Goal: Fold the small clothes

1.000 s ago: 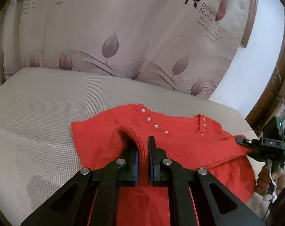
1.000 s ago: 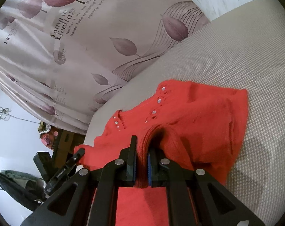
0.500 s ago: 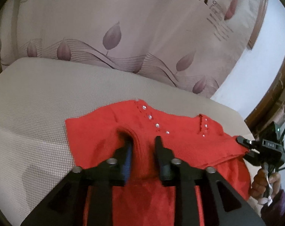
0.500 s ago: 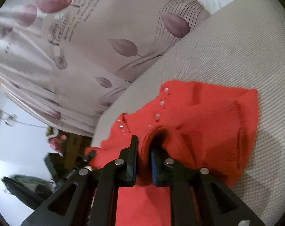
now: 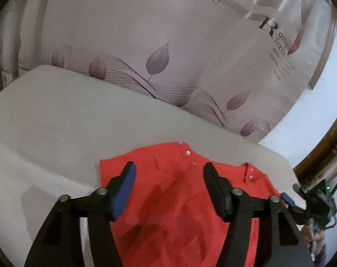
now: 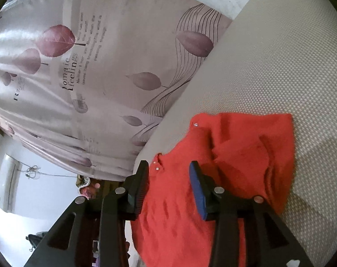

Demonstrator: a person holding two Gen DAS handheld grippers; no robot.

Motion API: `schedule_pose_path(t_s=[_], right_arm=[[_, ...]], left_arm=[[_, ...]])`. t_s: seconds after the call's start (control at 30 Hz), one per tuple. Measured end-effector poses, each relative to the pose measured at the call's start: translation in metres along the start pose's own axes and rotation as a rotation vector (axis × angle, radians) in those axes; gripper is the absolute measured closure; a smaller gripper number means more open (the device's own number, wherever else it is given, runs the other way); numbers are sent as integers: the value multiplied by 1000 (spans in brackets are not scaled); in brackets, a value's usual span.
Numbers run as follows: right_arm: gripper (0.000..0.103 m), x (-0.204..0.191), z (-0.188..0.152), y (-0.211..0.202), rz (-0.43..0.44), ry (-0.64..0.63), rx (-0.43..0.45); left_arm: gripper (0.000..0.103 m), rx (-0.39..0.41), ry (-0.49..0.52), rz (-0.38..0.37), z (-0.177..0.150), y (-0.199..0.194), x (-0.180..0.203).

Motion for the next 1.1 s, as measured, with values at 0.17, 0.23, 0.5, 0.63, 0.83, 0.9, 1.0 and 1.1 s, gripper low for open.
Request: schedule_pose_path(t_s=[0.17, 0.23, 0.5, 0.63, 0.83, 0.9, 1.0, 1.1], right_arm=[[59, -4, -19, -22, 4, -15, 17], [58, -8, -34, -33, -17, -47, 15], [59, -26, -100, -46, -359, -356, -17], [59, -19, -112, -36, -464, -420, -29], [59, -14, -116, -37, -443, -415, -15], [59, -10, -116, -41, -414, -388, -10], [59, -7, -114, -49, -366, -351, 15], [59, -5, -111, -54, -343, -324, 36]], left_arm=[[35, -34, 32, 23, -11, -13, -4], [34, -39, 44, 36, -18, -23, -5], [33, -92, 256, -48, -50, -50, 26], [33, -159, 388, -162, -58, -35, 70], [33, -276, 315, -178, -38, 33, 76], [33, -293, 252, -138, -27, 51, 62], [33, -200, 216, -23, -9, 47, 36], [33, -101, 133, 86, 0, 28, 7]])
Point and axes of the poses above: each gripper's, at about its wrist camera, not at the fingertips, and y roughly the way its jaws point, x to its right, z to its top, the point moved 4 cm from there along y, roughly the way its jaws point, and after that the axes turned 6 degrees about -x, right-handed, at the moved point
